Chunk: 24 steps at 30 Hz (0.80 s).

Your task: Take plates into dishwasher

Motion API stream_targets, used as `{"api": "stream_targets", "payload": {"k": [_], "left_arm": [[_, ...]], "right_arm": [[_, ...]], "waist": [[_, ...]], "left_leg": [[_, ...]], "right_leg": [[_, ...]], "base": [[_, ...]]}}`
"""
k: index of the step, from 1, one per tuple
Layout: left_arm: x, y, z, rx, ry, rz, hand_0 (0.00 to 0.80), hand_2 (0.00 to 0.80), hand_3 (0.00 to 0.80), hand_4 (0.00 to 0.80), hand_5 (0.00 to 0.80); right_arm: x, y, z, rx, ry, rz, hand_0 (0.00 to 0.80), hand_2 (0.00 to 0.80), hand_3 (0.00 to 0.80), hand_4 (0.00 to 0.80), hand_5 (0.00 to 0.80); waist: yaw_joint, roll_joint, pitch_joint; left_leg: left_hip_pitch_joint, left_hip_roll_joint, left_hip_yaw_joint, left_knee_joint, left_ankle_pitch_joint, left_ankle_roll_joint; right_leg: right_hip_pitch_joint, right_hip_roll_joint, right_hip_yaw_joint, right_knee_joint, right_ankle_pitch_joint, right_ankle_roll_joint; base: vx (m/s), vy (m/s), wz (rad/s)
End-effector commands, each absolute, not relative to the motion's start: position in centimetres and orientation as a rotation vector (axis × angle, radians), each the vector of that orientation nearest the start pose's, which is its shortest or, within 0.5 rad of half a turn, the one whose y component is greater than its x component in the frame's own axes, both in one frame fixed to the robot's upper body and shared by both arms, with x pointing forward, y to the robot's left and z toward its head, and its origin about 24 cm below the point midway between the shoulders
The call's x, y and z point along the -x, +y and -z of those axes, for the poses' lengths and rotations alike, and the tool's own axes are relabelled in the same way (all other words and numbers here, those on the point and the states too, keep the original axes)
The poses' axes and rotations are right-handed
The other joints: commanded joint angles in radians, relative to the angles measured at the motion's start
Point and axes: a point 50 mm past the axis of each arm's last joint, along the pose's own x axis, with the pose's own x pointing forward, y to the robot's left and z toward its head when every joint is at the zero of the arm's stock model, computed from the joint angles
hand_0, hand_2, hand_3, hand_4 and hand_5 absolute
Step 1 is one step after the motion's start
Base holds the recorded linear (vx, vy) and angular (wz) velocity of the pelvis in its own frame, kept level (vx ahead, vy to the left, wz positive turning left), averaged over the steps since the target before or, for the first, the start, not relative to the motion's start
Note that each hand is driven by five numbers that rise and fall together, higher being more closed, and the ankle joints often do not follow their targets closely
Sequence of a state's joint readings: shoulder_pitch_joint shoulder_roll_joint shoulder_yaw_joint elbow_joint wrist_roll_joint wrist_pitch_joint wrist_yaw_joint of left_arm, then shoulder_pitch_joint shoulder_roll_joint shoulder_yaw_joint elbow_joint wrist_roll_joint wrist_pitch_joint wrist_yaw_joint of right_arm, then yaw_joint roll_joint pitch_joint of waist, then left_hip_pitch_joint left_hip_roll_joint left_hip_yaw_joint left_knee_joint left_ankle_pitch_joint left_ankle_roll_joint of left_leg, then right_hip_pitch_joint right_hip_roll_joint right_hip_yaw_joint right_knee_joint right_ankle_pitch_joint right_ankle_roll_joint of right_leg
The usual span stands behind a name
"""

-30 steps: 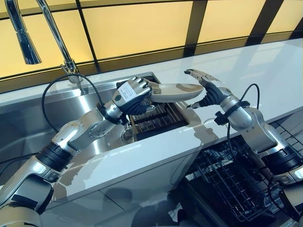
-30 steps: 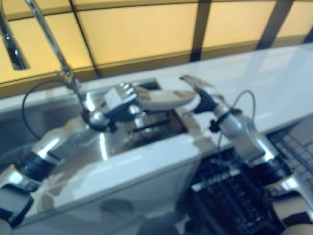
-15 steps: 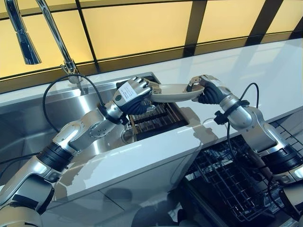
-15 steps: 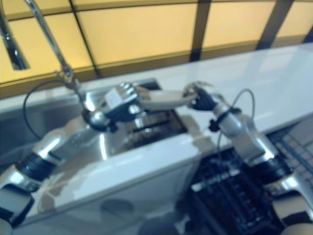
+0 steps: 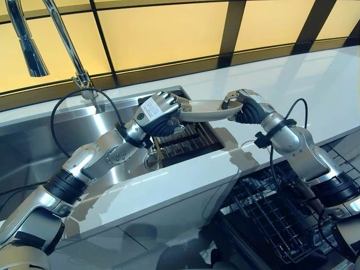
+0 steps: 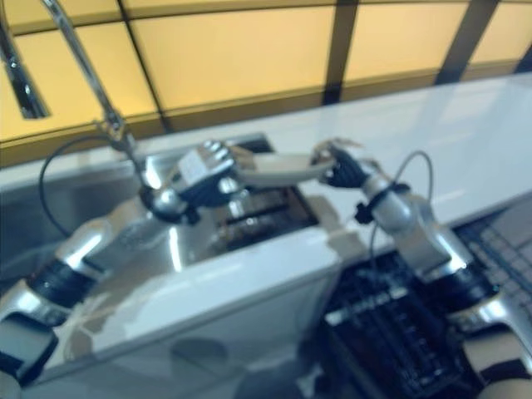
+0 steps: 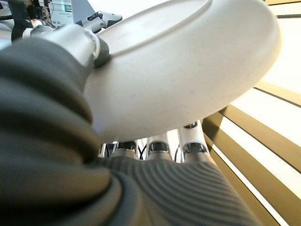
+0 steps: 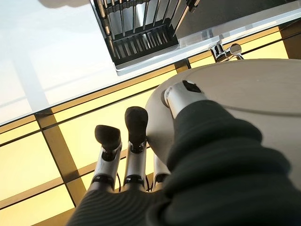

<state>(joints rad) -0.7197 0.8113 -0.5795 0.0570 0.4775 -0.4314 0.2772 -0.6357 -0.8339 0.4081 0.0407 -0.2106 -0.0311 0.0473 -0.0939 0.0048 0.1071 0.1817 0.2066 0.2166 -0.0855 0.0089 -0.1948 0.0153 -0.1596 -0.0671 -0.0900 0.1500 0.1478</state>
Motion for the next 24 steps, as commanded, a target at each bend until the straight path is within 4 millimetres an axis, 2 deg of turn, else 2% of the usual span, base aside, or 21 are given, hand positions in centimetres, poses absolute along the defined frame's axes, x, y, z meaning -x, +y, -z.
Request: {"api": "stream_targets", "payload": {"k": [1,2,24], "left_arm": [[-29.7,10.8,-24.6,-1.169,-1.233,0.341,0.113,0.113,0.113,0.113,0.113],[-29.6,10.8,-24.6,-1.173,-1.235,0.340,0.000,0.000,0.000,0.000,0.000],[-29.8,11.5,-25.1,-1.204,-1.247,0.295,0.000,0.000,0.000,0.000,0.000]], "right_arm": [[-32.5,-15.0,-23.9,1.136,-0.649,-0.305,0.800,0.800,0.800,0.800,0.800],[-32.5,-15.1,-24.0,1.136,-0.649,-0.301,0.800,0.800,0.800,0.800,0.800],[-33.3,-16.7,-23.7,1.151,-0.612,-0.214,0.800,0.800,0.800,0.800,0.800]], "waist": [[-0.001,-0.038,-0.026],[0.000,-0.040,-0.026],[0.006,-0.039,-0.030]], "left_leg": [[-0.002,-0.004,-0.044,-0.002,0.003,0.056],[-0.002,-0.004,-0.046,-0.002,0.003,0.056],[-0.004,-0.005,-0.052,-0.002,0.003,0.056]], "right_leg": [[0.105,-0.071,-0.024,0.003,-0.071,0.072],[0.105,-0.071,-0.024,0.003,-0.071,0.072],[0.107,-0.072,-0.030,0.003,-0.071,0.071]], "base": [[0.000,0.000,0.00],[0.000,0.000,0.00],[0.000,0.000,0.00]]}}
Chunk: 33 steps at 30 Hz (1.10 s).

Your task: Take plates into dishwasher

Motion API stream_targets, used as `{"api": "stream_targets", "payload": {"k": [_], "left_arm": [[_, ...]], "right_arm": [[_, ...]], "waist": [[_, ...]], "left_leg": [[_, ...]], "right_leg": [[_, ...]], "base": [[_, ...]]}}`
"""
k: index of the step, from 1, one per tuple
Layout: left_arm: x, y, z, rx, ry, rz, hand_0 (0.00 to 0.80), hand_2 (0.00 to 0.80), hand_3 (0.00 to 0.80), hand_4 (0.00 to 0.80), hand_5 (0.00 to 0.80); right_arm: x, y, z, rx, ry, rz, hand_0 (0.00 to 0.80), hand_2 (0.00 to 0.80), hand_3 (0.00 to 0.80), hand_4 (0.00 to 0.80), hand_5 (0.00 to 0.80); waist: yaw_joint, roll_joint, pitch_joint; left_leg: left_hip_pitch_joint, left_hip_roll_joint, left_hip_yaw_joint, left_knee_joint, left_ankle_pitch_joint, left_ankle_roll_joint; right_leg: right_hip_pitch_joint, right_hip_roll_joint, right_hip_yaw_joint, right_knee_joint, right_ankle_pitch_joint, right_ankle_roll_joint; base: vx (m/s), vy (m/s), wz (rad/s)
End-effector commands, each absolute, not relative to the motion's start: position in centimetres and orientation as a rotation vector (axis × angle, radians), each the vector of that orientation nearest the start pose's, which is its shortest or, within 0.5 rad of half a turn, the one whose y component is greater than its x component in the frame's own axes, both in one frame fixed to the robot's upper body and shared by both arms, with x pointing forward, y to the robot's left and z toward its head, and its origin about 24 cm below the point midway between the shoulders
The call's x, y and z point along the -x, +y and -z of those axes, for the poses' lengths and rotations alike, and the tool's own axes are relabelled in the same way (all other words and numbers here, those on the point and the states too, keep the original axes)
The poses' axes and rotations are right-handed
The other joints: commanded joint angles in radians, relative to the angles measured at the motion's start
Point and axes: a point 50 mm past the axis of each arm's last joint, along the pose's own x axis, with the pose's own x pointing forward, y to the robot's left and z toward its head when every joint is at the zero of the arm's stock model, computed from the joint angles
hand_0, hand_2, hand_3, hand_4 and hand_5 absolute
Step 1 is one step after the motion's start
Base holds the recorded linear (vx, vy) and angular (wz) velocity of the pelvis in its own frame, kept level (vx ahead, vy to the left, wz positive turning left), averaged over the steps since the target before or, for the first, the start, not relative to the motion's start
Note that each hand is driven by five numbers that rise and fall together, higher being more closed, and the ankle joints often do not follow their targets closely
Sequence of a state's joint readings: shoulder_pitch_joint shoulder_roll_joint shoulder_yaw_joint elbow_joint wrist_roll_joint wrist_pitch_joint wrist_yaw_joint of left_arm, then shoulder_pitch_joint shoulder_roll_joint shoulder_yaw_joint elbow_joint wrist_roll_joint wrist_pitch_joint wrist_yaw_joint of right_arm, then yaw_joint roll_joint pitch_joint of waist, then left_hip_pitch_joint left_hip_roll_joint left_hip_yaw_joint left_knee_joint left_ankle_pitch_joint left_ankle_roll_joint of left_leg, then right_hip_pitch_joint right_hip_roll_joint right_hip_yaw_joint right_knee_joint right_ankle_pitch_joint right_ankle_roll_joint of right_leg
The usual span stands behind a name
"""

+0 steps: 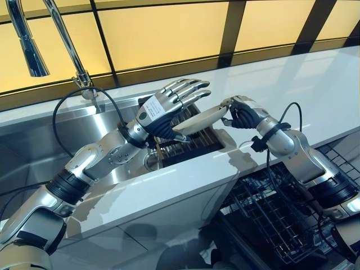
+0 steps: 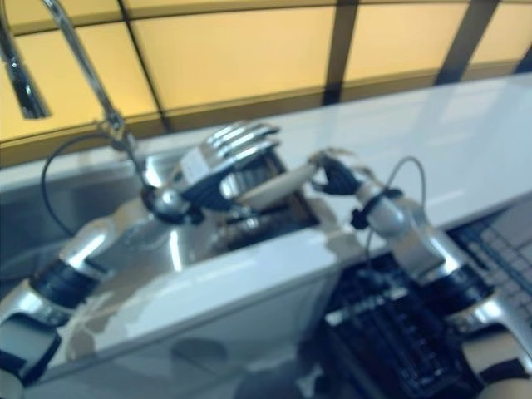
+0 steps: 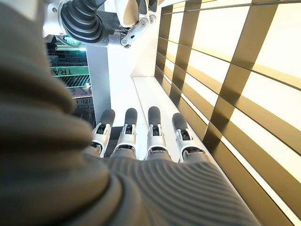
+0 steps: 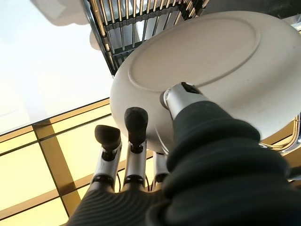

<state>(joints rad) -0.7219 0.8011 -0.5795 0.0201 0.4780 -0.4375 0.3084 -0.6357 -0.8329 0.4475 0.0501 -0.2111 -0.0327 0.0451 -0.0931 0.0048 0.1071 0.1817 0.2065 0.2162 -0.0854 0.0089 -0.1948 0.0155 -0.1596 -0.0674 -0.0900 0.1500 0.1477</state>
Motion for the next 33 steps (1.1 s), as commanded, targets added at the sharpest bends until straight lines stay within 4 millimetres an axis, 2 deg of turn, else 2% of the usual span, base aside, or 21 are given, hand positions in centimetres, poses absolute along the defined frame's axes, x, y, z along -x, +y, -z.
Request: {"api": "stream_targets", "payload": {"k": [1,8,13,14,16,17,18,20,24,25,26,28,30,31,33], "left_arm": [[-29.8,11.6,-25.1,-1.208,-1.245,0.289,0.000,0.000,0.000,0.000,0.000],[-30.3,14.0,-24.3,-1.224,-1.171,0.233,0.000,0.000,0.000,0.000,0.000],[-30.9,17.1,-22.2,-1.172,-1.045,0.160,0.000,0.000,0.000,0.000,0.000],[-31.0,18.2,-20.2,-1.162,-0.981,0.147,0.000,0.000,0.000,0.000,0.000],[-31.1,18.9,-18.4,-1.160,-0.920,0.138,0.000,0.000,0.000,0.000,0.000],[-30.9,19.5,-16.8,-1.154,-0.875,0.133,0.000,0.000,0.000,0.000,0.000],[-30.8,19.6,-16.4,-1.150,-0.868,0.129,0.000,0.000,0.000,0.000,0.000],[-30.4,20.9,-14.2,-1.088,-0.793,0.065,0.000,0.000,0.000,0.000,0.000],[-29.6,22.9,-10.8,-1.009,-0.640,-0.032,0.000,0.000,0.000,0.000,0.000],[-29.1,23.6,-9.1,-1.003,-0.562,-0.039,0.000,0.000,0.000,0.000,0.000],[-29.0,23.7,-8.6,-1.007,-0.541,-0.037,0.000,0.000,0.000,0.000,0.000],[-27.9,24.5,-5.8,-1.034,-0.423,-0.027,0.000,0.000,0.000,0.000,0.000],[-27.6,24.7,-4.9,-1.042,-0.375,-0.022,0.000,0.000,0.000,0.000,0.000],[-27.0,25.3,-3.6,-1.038,-0.305,-0.034,0.000,0.000,0.000,0.000,0.000],[-26.5,25.6,-2.8,-1.017,-0.258,-0.059,0.000,0.000,0.000,0.000,0.000]], "right_arm": [[-33.3,-16.9,-23.8,1.153,-0.615,-0.201,0.800,0.800,0.800,0.800,0.800],[-33.1,-19.0,-25.5,1.167,-0.669,-0.075,0.800,0.800,0.800,0.800,0.800],[-33.0,-21.0,-28.0,1.139,-0.715,0.050,0.800,0.800,0.800,0.800,0.800],[-32.9,-21.6,-29.0,1.134,-0.736,0.095,0.800,0.800,0.800,0.800,0.800],[-32.8,-21.9,-29.9,1.126,-0.753,0.129,0.800,0.800,0.800,0.800,0.800],[-32.7,-22.3,-30.8,1.115,-0.763,0.155,0.800,0.800,0.800,0.800,0.800],[-32.7,-22.4,-31.0,1.114,-0.762,0.159,0.800,0.800,0.800,0.800,0.800],[-32.6,-23.3,-32.2,1.093,-0.763,0.212,0.800,0.800,0.800,0.800,0.800],[-32.4,-24.5,-33.4,1.101,-0.733,0.266,0.800,0.800,0.800,0.800,0.800],[-32.2,-25.3,-34.2,1.108,-0.715,0.294,0.800,0.800,0.800,0.800,0.800],[-32.2,-25.5,-34.4,1.115,-0.709,0.300,0.800,0.800,0.800,0.800,0.800],[-31.8,-26.8,-35.8,1.135,-0.676,0.343,0.800,0.800,0.800,0.800,0.800],[-31.7,-27.4,-36.4,1.144,-0.658,0.360,0.800,0.800,0.800,0.800,0.800],[-31.5,-28.3,-37.0,1.154,-0.629,0.385,0.800,0.800,0.800,0.800,0.800],[-31.4,-28.8,-37.3,1.161,-0.606,0.401,0.800,0.800,0.800,0.800,0.800]], "waist": [[0.006,-0.039,-0.030],[0.013,-0.040,-0.033],[0.025,-0.043,-0.037],[0.031,-0.045,-0.040],[0.034,-0.047,-0.043],[0.040,-0.052,-0.045],[0.040,-0.052,-0.046],[0.049,-0.061,-0.051],[0.058,-0.070,-0.057],[0.063,-0.079,-0.059],[0.063,-0.080,-0.060],[0.066,-0.094,-0.063],[0.066,-0.098,-0.064],[0.065,-0.105,-0.064],[0.065,-0.108,-0.065]], "left_leg": [[-0.003,-0.005,-0.052,-0.002,0.003,0.056],[-0.002,-0.001,-0.052,-0.002,0.004,0.052],[-0.004,-0.002,-0.056,-0.002,0.005,0.052],[-0.003,-0.002,-0.058,-0.002,0.003,0.053],[-0.003,-0.002,-0.062,-0.002,0.003,0.054],[-0.004,-0.003,-0.067,-0.002,0.003,0.054],[-0.004,-0.003,-0.067,-0.002,0.002,0.054],[-0.007,-0.004,-0.074,-0.002,0.001,0.053],[-0.010,-0.003,-0.077,-0.002,0.002,0.052],[-0.012,-0.003,-0.078,-0.002,0.003,0.050],[-0.012,-0.003,-0.079,-0.002,0.003,0.050],[-0.015,-0.001,-0.079,-0.002,0.004,0.048],[-0.017,-0.001,-0.079,-0.002,0.004,0.047],[-0.018,0.000,-0.078,-0.002,0.004,0.047],[-0.018,0.000,-0.076,-0.002,0.004,0.047]], "right_leg": [[0.107,-0.072,-0.031,0.003,-0.071,0.071],[0.107,-0.071,-0.035,0.003,-0.069,0.073],[0.107,-0.071,-0.039,0.003,-0.068,0.071],[0.107,-0.071,-0.040,0.003,-0.069,0.071],[0.108,-0.071,-0.043,0.003,-0.069,0.070],[0.109,-0.070,-0.043,0.003,-0.071,0.070],[0.110,-0.070,-0.043,0.003,-0.071,0.070],[0.110,-0.068,-0.044,0.003,-0.074,0.070],[0.110,-0.066,-0.047,0.003,-0.076,0.067],[0.110,-0.065,-0.048,0.003,-0.076,0.066],[0.109,-0.064,-0.049,0.003,-0.076,0.066],[0.106,-0.061,-0.048,0.003,-0.075,0.065],[0.105,-0.060,-0.047,0.003,-0.075,0.064],[0.103,-0.059,-0.045,0.003,-0.073,0.064],[0.101,-0.057,-0.041,0.003,-0.073,0.063]], "base": [[0.000,0.000,0.00],[0.000,0.000,0.00],[0.000,0.000,0.00],[0.000,0.000,0.00],[0.000,0.000,0.00],[0.000,0.000,0.00],[0.000,0.000,0.00],[0.000,0.000,0.00],[0.014,0.010,0.03],[0.015,0.003,0.03],[0.016,0.001,0.05],[0.007,0.001,0.05],[0.001,0.002,0.02],[0.000,0.000,0.00],[0.000,0.000,0.00]]}}
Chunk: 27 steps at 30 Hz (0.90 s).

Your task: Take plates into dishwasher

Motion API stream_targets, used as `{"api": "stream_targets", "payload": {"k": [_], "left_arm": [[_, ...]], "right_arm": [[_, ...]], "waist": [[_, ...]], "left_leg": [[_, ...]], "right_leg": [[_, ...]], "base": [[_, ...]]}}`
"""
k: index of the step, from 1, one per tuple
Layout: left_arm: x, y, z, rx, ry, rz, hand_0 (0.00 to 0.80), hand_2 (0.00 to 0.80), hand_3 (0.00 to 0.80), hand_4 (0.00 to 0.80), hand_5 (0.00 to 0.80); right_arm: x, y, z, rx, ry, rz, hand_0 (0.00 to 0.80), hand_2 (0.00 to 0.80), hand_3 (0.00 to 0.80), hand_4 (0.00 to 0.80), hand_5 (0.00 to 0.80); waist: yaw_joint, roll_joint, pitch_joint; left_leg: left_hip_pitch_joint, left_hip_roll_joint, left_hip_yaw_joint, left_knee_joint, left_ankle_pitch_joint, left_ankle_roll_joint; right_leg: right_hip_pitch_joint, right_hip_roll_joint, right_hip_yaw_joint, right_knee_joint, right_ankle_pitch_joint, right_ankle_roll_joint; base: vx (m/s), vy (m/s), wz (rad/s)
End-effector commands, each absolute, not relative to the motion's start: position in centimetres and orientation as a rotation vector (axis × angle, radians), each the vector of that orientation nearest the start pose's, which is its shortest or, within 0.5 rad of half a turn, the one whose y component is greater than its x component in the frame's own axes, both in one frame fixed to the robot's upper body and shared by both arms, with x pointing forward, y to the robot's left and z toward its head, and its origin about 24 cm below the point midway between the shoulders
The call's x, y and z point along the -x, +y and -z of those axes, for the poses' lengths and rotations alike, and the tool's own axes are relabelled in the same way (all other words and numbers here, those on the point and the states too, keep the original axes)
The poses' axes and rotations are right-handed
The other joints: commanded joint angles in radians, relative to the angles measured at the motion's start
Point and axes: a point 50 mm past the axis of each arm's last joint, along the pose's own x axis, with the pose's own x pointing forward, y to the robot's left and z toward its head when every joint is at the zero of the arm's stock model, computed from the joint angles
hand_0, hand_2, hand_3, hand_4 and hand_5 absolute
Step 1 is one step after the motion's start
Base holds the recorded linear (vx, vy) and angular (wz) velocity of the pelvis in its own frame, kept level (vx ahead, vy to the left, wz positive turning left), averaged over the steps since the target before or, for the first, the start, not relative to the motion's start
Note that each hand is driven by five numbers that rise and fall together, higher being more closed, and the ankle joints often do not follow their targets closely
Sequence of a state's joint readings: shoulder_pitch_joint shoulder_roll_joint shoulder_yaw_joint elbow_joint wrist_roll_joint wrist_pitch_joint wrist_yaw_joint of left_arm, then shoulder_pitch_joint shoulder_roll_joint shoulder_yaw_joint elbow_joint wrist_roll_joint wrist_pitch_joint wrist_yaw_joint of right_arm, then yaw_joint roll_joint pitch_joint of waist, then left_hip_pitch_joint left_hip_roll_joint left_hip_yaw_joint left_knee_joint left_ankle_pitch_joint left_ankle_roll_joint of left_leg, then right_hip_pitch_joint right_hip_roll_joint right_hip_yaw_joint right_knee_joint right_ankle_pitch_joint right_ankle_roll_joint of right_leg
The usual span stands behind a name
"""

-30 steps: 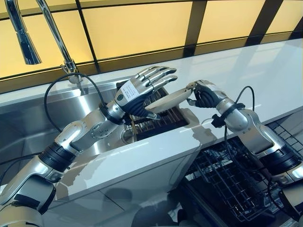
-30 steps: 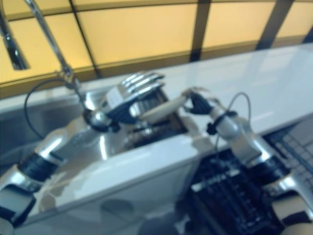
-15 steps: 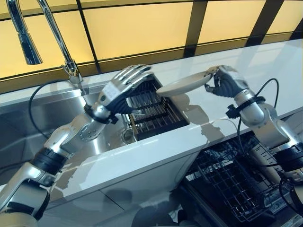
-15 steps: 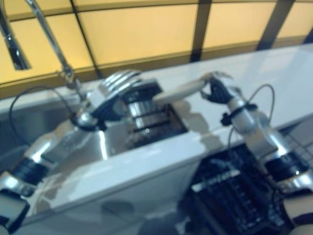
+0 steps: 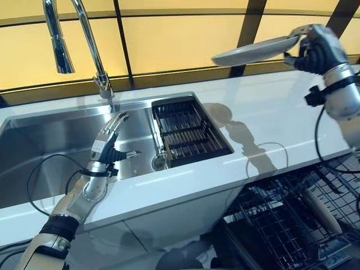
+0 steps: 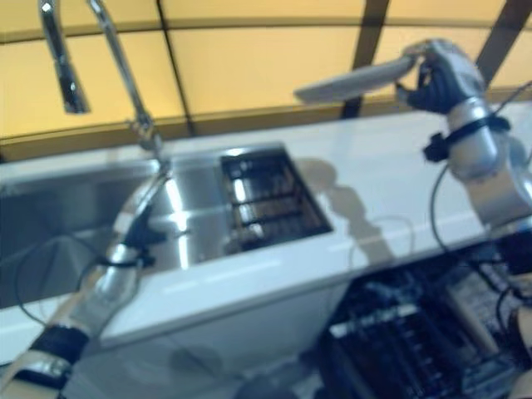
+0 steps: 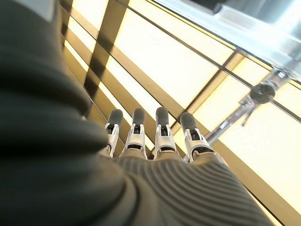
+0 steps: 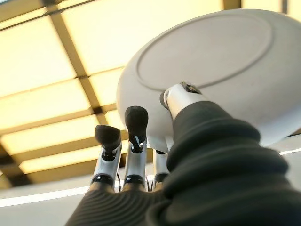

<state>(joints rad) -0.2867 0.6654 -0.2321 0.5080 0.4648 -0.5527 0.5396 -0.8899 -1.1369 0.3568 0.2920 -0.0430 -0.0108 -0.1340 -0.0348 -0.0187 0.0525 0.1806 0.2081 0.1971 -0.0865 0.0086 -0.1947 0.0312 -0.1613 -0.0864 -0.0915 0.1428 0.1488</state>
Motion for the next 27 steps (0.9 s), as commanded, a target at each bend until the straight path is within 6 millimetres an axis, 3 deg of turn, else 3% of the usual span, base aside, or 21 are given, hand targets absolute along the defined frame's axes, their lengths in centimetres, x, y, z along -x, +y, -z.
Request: {"api": "stream_targets", "payload": {"k": [1,7,11,20,23,27], "left_arm": [[-26.0,26.3,-2.2,-0.981,-0.209,-0.107,0.000,0.000,0.000,0.000,0.000],[-23.8,27.8,0.6,-0.860,-0.045,-0.301,0.000,0.000,0.000,0.000,0.000],[-23.3,27.7,1.5,-0.849,-0.006,-0.331,0.000,0.000,0.000,0.000,0.000],[-22.1,28.1,3.6,-0.908,0.123,-0.327,0.000,0.000,0.000,0.000,0.000],[-21.5,28.2,3.9,-0.938,0.106,-0.317,0.000,0.000,0.000,0.000,0.000],[-21.6,27.8,2.0,-0.891,-0.065,-0.352,0.000,0.000,0.000,0.000,0.000]], "right_arm": [[-31.2,-29.6,-37.6,1.173,-0.575,0.422,0.800,0.800,0.800,0.800,0.800],[-30.3,-31.9,-38.4,1.189,-0.512,0.484,0.800,0.800,0.800,0.800,0.800],[-30.0,-33.4,-38.3,1.162,-0.451,0.514,0.800,0.800,0.800,0.800,0.800],[-29.5,-38.3,-35.1,1.078,-0.080,0.508,0.800,0.800,0.800,0.800,0.800],[-28.9,-39.5,-34.6,1.082,-0.004,0.511,0.800,0.800,0.800,0.800,0.800],[-27.6,-40.9,-34.2,1.073,0.059,0.499,0.800,0.800,0.800,0.800,0.800]], "waist": [[0.006,-0.088,-0.009],[0.004,-0.104,-0.006],[-0.002,-0.112,-0.005],[-0.034,-0.123,0.002],[-0.044,-0.128,0.006],[-0.063,-0.127,0.017]], "left_leg": [[-0.016,0.001,-0.053,-0.001,0.004,0.046],[-0.011,0.004,-0.045,-0.001,0.004,0.044],[-0.008,0.006,-0.040,-0.001,0.002,0.044],[-0.001,0.009,-0.008,-0.001,-0.004,0.044],[0.002,0.010,0.007,-0.001,-0.003,0.043],[0.006,0.010,0.026,-0.001,-0.005,0.042]], "right_leg": [[0.085,-0.055,-0.019,0.004,-0.066,0.062],[0.080,-0.049,-0.006,0.004,-0.062,0.057],[0.078,-0.046,0.002,0.004,-0.060,0.054],[0.057,-0.041,0.031,0.004,-0.048,0.054],[0.048,-0.041,0.043,0.004,-0.041,0.057],[0.036,-0.041,0.062,0.004,-0.032,0.058]], "base": [[0.000,0.000,0.00],[-0.001,0.006,-0.04],[-0.006,-0.008,-0.05],[-0.003,0.000,-0.01],[-0.008,0.008,-0.08],[-0.006,0.007,-0.11]]}}
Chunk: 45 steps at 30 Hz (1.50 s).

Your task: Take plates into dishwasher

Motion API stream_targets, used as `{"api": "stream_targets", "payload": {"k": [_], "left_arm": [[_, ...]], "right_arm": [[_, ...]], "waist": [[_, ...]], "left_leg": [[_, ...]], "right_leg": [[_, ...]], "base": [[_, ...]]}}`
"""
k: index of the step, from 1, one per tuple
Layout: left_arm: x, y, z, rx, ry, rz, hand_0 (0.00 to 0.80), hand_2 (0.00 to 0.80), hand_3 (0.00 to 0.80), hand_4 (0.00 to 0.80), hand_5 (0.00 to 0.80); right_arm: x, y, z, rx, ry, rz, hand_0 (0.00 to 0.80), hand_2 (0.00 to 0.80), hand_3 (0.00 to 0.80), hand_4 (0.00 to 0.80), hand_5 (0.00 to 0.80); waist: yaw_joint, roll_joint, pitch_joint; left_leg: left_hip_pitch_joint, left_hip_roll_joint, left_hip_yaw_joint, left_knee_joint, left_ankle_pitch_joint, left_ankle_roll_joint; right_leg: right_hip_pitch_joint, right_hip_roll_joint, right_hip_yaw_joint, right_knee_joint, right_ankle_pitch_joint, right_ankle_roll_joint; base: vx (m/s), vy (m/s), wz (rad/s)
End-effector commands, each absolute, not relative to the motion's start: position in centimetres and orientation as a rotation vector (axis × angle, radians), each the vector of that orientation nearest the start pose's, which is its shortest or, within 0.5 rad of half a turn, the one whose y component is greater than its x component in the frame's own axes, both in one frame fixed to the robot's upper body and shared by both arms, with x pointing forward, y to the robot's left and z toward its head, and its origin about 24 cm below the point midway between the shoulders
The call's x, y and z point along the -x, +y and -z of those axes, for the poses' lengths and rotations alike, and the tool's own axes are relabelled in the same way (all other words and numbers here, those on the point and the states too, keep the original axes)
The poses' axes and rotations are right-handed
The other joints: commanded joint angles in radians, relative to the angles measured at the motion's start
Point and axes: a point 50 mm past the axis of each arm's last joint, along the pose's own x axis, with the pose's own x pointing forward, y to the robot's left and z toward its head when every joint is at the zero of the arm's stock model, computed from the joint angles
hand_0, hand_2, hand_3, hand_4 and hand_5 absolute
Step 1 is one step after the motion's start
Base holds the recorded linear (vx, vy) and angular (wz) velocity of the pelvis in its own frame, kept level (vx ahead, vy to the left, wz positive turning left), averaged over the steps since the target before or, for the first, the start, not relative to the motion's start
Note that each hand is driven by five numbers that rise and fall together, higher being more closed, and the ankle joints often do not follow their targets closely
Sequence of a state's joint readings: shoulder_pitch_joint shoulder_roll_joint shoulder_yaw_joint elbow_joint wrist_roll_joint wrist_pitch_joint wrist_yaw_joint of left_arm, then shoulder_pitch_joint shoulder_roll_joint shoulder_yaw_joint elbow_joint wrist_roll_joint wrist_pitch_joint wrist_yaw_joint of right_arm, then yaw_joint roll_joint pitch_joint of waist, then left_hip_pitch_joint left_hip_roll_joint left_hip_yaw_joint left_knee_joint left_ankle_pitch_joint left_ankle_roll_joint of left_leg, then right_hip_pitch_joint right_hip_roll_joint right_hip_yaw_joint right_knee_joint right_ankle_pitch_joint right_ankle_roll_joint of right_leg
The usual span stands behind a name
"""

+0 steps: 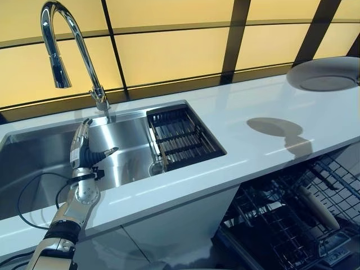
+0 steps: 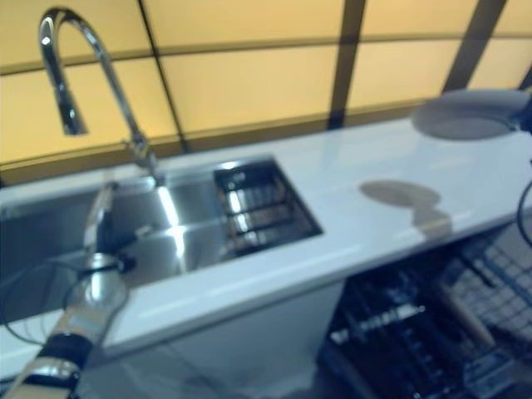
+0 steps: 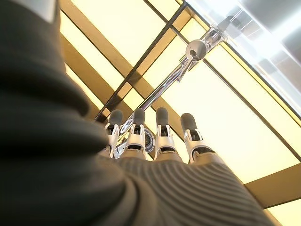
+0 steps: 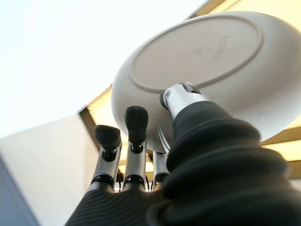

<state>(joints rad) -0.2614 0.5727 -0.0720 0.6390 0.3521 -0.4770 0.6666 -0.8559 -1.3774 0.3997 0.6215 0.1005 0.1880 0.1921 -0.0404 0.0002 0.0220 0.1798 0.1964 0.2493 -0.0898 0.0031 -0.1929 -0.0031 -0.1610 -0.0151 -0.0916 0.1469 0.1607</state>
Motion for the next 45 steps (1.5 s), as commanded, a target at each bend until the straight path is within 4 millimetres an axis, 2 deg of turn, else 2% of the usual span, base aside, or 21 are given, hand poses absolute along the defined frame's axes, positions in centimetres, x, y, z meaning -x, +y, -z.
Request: {"api": "stream_targets", "payload": {"k": [1,6,7,9,11,12,13,16,18,24,31,36,41,45], "left_arm": [[-21.7,27.8,1.8,-0.883,-0.074,-0.353,0.000,0.000,0.000,0.000,0.000],[-23.0,27.5,-3.6,-0.770,-0.339,-0.308,0.000,0.000,0.000,0.000,0.000],[-23.1,27.5,-4.1,-0.766,-0.363,-0.302,0.000,0.000,0.000,0.000,0.000],[-23.5,27.7,-6.9,-0.733,-0.461,-0.265,0.000,0.000,0.000,0.000,0.000],[-24.0,27.5,-10.6,-0.722,-0.604,-0.193,0.000,0.000,0.000,0.000,0.000],[-24.0,27.5,-11.2,-0.723,-0.620,-0.186,0.000,0.000,0.000,0.000,0.000],[-24.2,27.2,-13.8,-0.725,-0.704,-0.146,0.000,0.000,0.000,0.000,0.000],[-24.4,27.0,-17.4,-0.688,-0.780,-0.090,0.000,0.000,0.000,0.000,0.000],[-24.4,26.8,-18.6,-0.681,-0.803,-0.054,0.000,0.000,0.000,0.000,0.000],[-23.9,26.7,-20.5,-0.627,-0.776,0.027,0.000,0.000,0.000,0.000,0.000],[-23.0,25.9,-20.9,-0.589,-0.749,0.152,0.000,0.000,0.000,0.000,0.000],[-22.8,26.1,-21.4,-0.588,-0.753,0.144,0.000,0.000,0.000,0.000,0.000],[-23.0,26.1,-21.5,-0.583,-0.752,0.144,0.000,0.000,0.000,0.000,0.000],[-23.3,26.0,-21.4,-0.600,-0.734,0.151,0.000,0.000,0.000,0.000,0.000]], "right_arm": [[-27.5,-41.0,-34.2,1.074,0.060,0.497,0.800,0.800,0.800,0.800,0.800],[-25.4,-42.5,-32.8,1.062,0.099,0.509,0.800,0.800,0.800,0.800,0.800],[-25.2,-42.6,-32.7,1.059,0.100,0.511,0.800,0.800,0.800,0.800,0.800],[-24.5,-43.0,-32.5,1.048,0.106,0.518,0.800,0.800,0.800,0.800,0.800],[-23.8,-43.5,-32.4,1.042,0.115,0.536,0.800,0.800,0.800,0.800,0.800],[-23.7,-43.5,-32.3,1.042,0.117,0.539,0.800,0.800,0.800,0.800,0.800],[-23.5,-43.7,-32.2,1.047,0.122,0.546,0.800,0.800,0.800,0.800,0.800],[-23.2,-43.8,-32.2,1.050,0.126,0.559,0.800,0.800,0.800,0.800,0.800],[-23.1,-43.8,-32.2,1.054,0.139,0.553,0.800,0.800,0.800,0.800,0.800],[-22.4,-44.3,-31.7,1.053,0.190,0.555,0.800,0.800,0.800,0.800,0.800],[-21.3,-45.3,-29.5,1.014,0.295,0.525,0.800,0.800,0.800,0.800,0.800],[-20.7,-45.8,-27.5,0.982,0.353,0.527,0.800,0.800,0.800,0.800,0.800],[-19.9,-46.5,-27.3,0.937,0.375,0.571,0.800,0.800,0.800,0.800,0.800],[-18.8,-47.5,-26.9,0.874,0.470,0.571,0.800,0.800,0.800,0.800,0.800]], "waist": [[-0.058,-0.147,0.049],[-0.072,-0.137,0.070],[-0.073,-0.137,0.071],[-0.073,-0.134,0.072],[-0.071,-0.129,0.071],[-0.071,-0.128,0.071],[-0.069,-0.123,0.071],[-0.065,-0.114,0.071],[-0.065,-0.109,0.070],[-0.069,-0.094,0.071],[-0.061,-0.088,0.077],[-0.059,-0.085,0.084],[-0.065,-0.088,0.084],[-0.078,-0.090,0.085]], "left_leg": [[0.007,0.021,-0.026,0.003,0.000,0.040],[0.009,0.021,-0.023,0.003,-0.003,0.038],[0.009,0.021,-0.024,0.003,-0.002,0.037],[0.007,0.021,-0.029,0.003,-0.002,0.036],[0.007,0.020,-0.036,0.003,0.000,0.034],[0.006,0.020,-0.037,0.003,0.000,0.033],[0.006,0.021,-0.041,0.003,0.001,0.033],[0.006,0.020,-0.046,0.003,0.000,0.035],[0.007,0.019,-0.049,0.003,-0.001,0.037],[0.005,0.016,-0.056,0.003,-0.004,0.041],[0.002,0.016,-0.064,0.003,-0.002,0.043],[0.000,0.015,-0.068,0.003,0.001,0.046],[0.000,0.018,-0.061,0.003,0.002,0.046],[0.001,0.019,-0.048,0.003,0.001,0.045]], "right_leg": [[0.070,-0.041,-0.008,0.004,-0.036,0.046],[0.064,-0.044,-0.002,0.004,-0.030,0.043],[0.064,-0.044,-0.002,0.004,-0.030,0.043],[0.064,-0.046,-0.005,0.004,-0.030,0.043],[0.064,-0.048,-0.008,0.004,-0.029,0.044],[0.064,-0.048,-0.008,0.004,-0.028,0.044],[0.063,-0.050,-0.011,0.004,-0.027,0.046],[0.063,-0.053,-0.017,0.004,-0.026,0.050],[0.063,-0.054,-0.018,0.004,-0.027,0.052],[0.061,-0.053,-0.019,0.004,-0.028,0.053],[0.061,-0.053,-0.030,0.004,-0.028,0.052],[0.061,-0.052,-0.033,0.004,-0.026,0.051],[0.057,-0.049,-0.029,0.004,-0.024,0.052],[0.052,-0.047,-0.020,0.004,-0.021,0.053]], "base": [[-0.023,0.007,-0.05],[-0.034,0.005,-0.08],[-0.022,0.004,-0.08],[-0.011,0.007,-0.07],[0.000,0.000,0.00],[0.000,0.000,0.00],[0.000,0.000,0.00],[0.000,0.000,0.00],[0.000,0.000,0.00],[0.001,-0.001,-0.01],[-0.002,-0.013,0.05],[0.000,-0.006,0.01],[0.000,0.000,0.00],[0.000,0.000,0.00]]}}
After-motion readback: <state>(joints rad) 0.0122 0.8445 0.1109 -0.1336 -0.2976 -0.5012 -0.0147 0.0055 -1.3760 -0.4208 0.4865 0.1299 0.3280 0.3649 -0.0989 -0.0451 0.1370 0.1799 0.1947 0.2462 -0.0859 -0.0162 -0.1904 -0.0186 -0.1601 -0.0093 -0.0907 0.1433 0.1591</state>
